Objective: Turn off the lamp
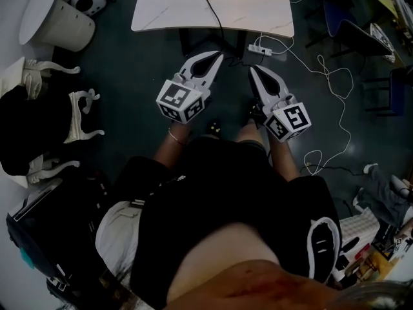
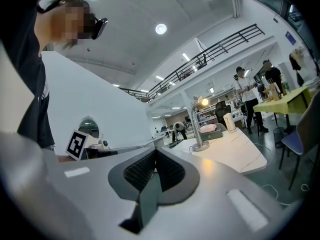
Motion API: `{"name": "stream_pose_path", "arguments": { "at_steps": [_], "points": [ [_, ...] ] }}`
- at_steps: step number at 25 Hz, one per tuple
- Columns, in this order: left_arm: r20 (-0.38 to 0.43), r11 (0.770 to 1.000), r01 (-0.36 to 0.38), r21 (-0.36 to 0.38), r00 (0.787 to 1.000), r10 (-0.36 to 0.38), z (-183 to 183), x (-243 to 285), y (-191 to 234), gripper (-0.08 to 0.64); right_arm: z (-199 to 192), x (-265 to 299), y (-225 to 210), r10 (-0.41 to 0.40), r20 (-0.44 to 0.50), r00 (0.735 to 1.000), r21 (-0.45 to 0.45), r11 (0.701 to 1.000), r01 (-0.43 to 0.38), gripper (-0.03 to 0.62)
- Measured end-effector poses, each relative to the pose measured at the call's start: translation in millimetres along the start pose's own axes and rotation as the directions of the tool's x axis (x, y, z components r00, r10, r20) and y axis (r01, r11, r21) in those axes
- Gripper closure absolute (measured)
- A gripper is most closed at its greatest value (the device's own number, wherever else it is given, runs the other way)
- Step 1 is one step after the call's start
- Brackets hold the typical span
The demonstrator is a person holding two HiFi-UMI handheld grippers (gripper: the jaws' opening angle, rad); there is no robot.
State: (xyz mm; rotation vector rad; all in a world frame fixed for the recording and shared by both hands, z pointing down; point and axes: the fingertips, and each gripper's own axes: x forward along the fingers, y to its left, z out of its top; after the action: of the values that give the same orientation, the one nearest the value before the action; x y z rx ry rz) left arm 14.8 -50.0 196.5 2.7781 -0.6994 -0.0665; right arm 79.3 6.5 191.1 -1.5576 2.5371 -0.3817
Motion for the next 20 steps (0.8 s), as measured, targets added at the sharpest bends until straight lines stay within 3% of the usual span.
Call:
{"name": "stream_pose_path", "arguments": {
  "at_steps": [8,20],
  "points": [
    [-0.014,1.0,-0.004,-0.014,1.0,0.004,-3.1,12.4,-2.9,0.553,-4.0,-3.8,-18.6,0.0,0.0,1.0,0.03,1.0,0.0,0.592],
    [-0.031,0.992,-0.113,0.053,0.993,0.115,-4.7,7.1,9.9,0.553,-6.3,15.6,-28.1,0.106,-0.017,0.994,0.043,0.994,-0.105,0.592]
  ]
}}
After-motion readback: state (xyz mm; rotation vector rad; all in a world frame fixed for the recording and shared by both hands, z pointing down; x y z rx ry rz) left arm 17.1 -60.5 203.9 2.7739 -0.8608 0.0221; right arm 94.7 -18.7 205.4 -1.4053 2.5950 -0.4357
